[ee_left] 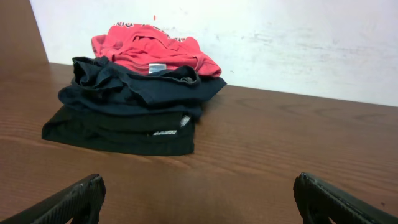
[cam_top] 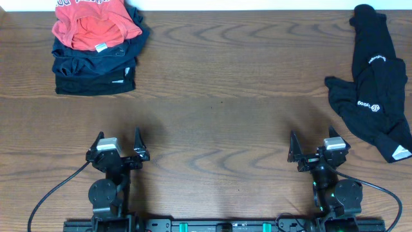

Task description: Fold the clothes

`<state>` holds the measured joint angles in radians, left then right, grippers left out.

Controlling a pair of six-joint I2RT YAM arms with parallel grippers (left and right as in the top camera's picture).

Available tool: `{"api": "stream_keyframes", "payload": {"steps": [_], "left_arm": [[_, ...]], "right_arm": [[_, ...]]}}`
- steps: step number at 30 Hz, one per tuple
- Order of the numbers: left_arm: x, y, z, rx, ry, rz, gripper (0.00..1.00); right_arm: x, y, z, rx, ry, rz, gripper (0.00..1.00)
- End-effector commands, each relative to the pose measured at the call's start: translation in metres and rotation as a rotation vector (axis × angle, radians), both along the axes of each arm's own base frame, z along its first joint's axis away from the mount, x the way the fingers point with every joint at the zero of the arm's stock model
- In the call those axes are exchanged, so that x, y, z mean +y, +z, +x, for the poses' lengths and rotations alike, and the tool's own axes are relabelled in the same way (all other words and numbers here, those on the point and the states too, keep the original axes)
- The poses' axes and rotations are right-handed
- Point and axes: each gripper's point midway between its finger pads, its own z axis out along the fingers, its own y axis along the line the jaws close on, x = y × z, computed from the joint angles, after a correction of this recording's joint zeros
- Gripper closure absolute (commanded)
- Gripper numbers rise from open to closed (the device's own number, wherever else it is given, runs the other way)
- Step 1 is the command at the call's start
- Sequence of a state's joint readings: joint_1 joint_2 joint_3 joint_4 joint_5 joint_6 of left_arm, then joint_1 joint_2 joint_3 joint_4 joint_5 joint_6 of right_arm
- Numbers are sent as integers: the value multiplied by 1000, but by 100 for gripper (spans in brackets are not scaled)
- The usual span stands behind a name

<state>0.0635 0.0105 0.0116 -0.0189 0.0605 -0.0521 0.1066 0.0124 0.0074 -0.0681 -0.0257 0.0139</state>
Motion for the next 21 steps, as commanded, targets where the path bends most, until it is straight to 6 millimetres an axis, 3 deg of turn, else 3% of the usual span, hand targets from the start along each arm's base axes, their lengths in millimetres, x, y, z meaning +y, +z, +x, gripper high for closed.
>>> {"api": "stream_keyframes", "payload": {"steps": [1,14,17,21], "left_arm": [[-1,-13,-1,46,-2,-8,2],[-1,-13,-1,46,-1,-7,2],[-1,-11,-1,36,-4,14,2],[-14,0,0,-6,-80,-35,2]], "right_arm": [[-2,0,0,-2,-10,-11,1],[-7,1,1,-9,-36,-13,1],[-6,9,1,-40,-29,-4,1],[12,36,-2,-149,73,8,1]]}}
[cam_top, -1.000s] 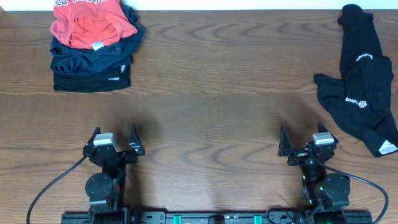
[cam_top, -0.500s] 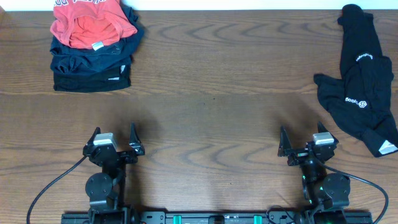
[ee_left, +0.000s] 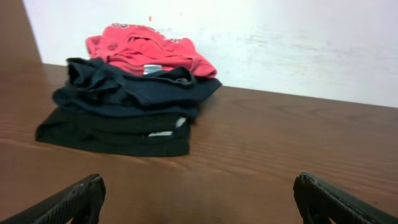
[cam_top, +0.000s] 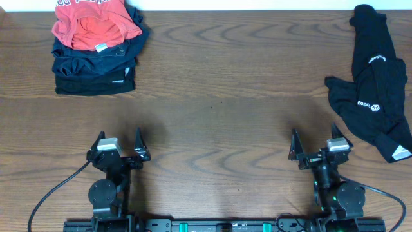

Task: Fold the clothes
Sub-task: 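Reach the right gripper to the black shirt and grasp it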

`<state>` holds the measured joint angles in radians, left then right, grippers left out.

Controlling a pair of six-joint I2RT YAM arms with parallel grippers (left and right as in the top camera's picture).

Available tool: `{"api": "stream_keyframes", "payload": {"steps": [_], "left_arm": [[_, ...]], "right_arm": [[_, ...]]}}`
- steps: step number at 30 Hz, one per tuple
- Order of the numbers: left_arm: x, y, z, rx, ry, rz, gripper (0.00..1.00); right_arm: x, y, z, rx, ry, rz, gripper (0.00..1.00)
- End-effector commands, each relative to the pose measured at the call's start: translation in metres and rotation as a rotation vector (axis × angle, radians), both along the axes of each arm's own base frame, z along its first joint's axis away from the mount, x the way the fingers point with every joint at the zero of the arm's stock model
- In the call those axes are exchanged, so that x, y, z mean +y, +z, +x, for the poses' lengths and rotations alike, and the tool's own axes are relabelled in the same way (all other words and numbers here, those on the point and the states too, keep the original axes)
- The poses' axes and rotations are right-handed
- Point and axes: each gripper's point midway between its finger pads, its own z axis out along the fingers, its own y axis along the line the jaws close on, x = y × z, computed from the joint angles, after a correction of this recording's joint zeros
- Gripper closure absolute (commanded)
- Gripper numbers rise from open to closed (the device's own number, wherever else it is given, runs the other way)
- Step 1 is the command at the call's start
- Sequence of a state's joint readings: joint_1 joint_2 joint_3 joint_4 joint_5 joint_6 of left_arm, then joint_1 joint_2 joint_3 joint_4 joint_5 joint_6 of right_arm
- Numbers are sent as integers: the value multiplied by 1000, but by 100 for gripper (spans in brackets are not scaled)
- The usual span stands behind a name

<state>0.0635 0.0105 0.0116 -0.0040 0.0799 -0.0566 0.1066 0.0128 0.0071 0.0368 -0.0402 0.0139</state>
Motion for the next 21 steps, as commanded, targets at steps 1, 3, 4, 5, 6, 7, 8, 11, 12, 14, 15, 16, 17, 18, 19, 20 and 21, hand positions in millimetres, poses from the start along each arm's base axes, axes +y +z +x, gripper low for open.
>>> {"api": "stream_keyframes", "payload": {"steps": [1,3,4,5,6,7,8,11,12,14,15,16,17,18,19,20,21], "left_arm": [[-12,-3,0,8,-64,-29,2],[-17,3,-1,-4,-94,-31,2],[-20,9,-2,-16,-110,-30,2],[-22,15,-3,-28,-122,-30,2],[-22,23,-4,-40,-124,-29,2],[-22,29,-5,-44,-124,-29,2],[-22,37,-6,-44,-124,-28,2],[-22,59,-10,-20,-124,-25,2],[-22,65,-11,-6,-124,-18,2],[-22,77,-10,31,-125,-14,2],[-22,83,-8,48,-125,-16,2],[-22,90,-6,72,-125,-19,2],[-22,95,-3,93,-125,-22,2],[-22,101,0,119,-126,-26,2],[-24,107,4,142,-140,-31,2],[-27,112,7,172,-159,-38,2],[-31,118,11,206,-179,-47,2]], "right_arm": [[9,16,-3,-66,60,-6,1],[9,24,-5,-83,58,-16,1],[9,29,-6,-89,57,-28,1],[9,33,-7,-93,56,-47,1],[8,37,-7,-92,49,-66,1],[6,41,-7,-80,37,-74,1],[4,45,-7,-65,29,-74,1],[4,64,-5,-16,26,-90,1],[4,71,-3,-5,27,-100,1],[5,88,4,19,28,-112,1],[5,97,9,37,29,-114,1],[6,104,15,61,29,-116,1],[6,111,22,93,27,-119,1],[7,116,30,131,30,-122,1],[7,119,36,159,31,-124,1],[8,122,44,199,33,-128,1],[8,124,53,240,32,-131,1]]}}
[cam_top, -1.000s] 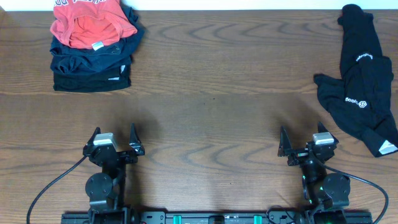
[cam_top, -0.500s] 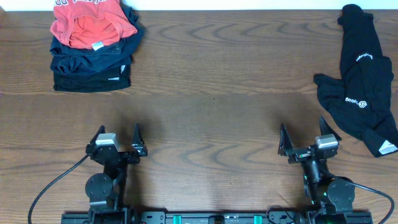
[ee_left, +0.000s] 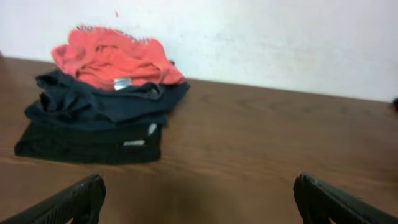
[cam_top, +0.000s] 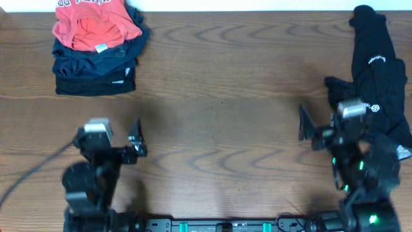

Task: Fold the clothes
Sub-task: 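Reach the right gripper to the black shirt and grasp it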

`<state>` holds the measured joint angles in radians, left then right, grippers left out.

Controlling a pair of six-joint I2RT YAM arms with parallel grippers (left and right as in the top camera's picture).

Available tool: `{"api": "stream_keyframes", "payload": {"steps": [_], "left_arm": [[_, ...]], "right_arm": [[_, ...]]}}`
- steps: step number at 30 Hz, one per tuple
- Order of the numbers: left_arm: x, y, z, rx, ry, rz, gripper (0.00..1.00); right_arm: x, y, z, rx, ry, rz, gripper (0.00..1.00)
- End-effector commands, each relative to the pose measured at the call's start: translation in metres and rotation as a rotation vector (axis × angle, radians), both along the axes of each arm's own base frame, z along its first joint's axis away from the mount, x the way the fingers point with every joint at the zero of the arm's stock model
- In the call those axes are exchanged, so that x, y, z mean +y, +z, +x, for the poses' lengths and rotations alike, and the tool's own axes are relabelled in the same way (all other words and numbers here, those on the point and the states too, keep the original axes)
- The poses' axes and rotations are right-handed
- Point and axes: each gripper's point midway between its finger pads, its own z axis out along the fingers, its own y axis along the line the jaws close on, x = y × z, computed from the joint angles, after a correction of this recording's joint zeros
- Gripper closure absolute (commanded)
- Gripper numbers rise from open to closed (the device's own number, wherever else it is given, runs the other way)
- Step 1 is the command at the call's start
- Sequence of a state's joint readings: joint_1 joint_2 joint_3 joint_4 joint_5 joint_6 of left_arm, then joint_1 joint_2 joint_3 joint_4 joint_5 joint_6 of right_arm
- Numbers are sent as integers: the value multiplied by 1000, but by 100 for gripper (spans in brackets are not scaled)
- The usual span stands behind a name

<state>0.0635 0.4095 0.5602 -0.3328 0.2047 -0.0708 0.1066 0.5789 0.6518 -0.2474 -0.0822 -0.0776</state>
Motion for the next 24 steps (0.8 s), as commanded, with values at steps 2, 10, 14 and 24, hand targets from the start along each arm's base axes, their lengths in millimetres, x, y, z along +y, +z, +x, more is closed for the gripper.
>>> {"api": "stream_keyframes", "payload": {"steps": [2,10,14,24], "left_arm": [[-13,29,14,96,-80,-17,2],[-12,18,49,484,-99,-33,2],[-16,-9,66,665,-121,-69,2],[-18,-115,96,1013,-133,-130,2]], "right_arm": [[-1,17,38,122,-16,-32,1],[2,-7,105,430,-10,-94,1],[-8,-35,129,542,-24,-119,1],[1,-98,159,698,52,-43,1]]}}
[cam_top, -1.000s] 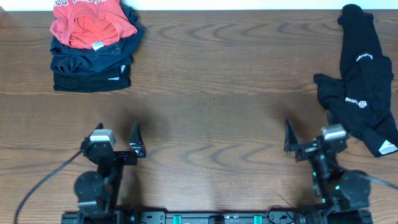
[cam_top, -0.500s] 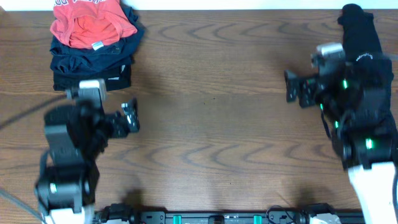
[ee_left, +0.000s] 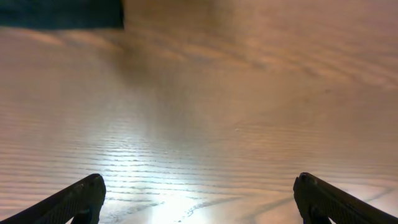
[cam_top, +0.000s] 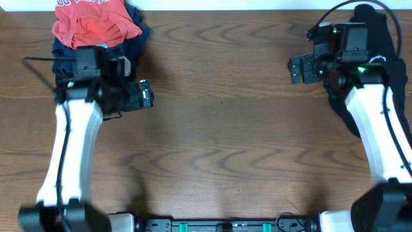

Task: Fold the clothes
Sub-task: 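Reach the right gripper to the black shirt and grasp it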

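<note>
A folded stack with a red shirt on top of dark shirts lies at the table's far left corner. My left gripper hangs open just in front of that stack, over bare wood. In the left wrist view my left gripper shows both black fingertips far apart, with only a dark cloth edge at the top left. A crumpled black garment with white logos lies at the far right. My right gripper hovers at its left edge, one finger standing well out, with nothing held.
The wooden table runs between the two piles. A white wall edge borders the far side. The arm bases and a black rail sit along the near edge. Cables trail from both arms.
Both arms have reached toward the far side. My left gripper now points down at the wood beside the folded stack. My right gripper has gone up to the black garment's left edge.
Both grippers rested open near the front edge, the left one facing the folded stack. Then both arms had lifted a little, the right nearer the black garment. Now both are stretched out, the left by the stack and the right by the garment. No cloth has moved.
</note>
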`<state>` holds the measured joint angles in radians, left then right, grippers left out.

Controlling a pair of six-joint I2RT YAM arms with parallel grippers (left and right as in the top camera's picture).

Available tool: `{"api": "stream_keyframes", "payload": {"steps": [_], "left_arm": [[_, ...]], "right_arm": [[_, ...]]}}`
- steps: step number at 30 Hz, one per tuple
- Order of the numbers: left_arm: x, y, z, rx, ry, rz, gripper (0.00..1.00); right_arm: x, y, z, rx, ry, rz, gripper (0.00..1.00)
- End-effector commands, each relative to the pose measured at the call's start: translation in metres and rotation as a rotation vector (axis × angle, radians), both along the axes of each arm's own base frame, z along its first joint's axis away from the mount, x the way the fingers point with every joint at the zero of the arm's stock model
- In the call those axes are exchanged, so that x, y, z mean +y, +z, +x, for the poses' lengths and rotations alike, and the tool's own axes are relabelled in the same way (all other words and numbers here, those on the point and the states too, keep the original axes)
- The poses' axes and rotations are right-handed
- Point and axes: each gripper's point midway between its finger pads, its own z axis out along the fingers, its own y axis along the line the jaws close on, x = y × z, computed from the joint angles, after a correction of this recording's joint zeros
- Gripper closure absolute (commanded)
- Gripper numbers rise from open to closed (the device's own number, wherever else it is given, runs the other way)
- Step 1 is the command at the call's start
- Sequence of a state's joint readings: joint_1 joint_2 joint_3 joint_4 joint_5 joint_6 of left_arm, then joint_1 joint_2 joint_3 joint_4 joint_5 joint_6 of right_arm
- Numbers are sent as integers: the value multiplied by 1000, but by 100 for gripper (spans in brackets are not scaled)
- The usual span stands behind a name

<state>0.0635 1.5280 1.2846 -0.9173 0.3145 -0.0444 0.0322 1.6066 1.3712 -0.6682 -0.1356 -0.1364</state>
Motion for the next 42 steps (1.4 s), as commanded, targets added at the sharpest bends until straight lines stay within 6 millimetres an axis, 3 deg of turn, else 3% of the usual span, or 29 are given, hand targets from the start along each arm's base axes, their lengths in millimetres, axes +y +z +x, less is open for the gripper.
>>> {"api": "stream_keyframes", "payload": {"steps": [1,5,10,14,18,25,32,40,42], "left_arm": [[-8,-23,4,72,-33,-43,2],[-33,-33,16,77,-79,-181,2],[-64,-22,34,-50,-209,-149,2],[-92,-20,43,-126,-291,-31,2],[-122,-19,46,-197,-364,116,2],[-152,-15,44,-263,-425,207,2],[-154,-15,43,-264,-434,207,2],[-154,-15,43,-264,-434,207,2],[-154,-15,43,-264,-434,207,2]], "right_arm": [[6,6,5,-14,27,34,1],[-16,2,13,-24,-58,-19,1],[-59,-8,16,-1,-187,-65,1],[-96,-31,15,57,-294,-46,1],[-123,-67,17,127,-355,-36,5],[-130,-121,21,226,-370,-31,12],[-137,-166,26,277,-422,-38,23],[-146,-191,30,287,-452,-68,44],[-150,-196,29,293,-469,-90,54]]}}
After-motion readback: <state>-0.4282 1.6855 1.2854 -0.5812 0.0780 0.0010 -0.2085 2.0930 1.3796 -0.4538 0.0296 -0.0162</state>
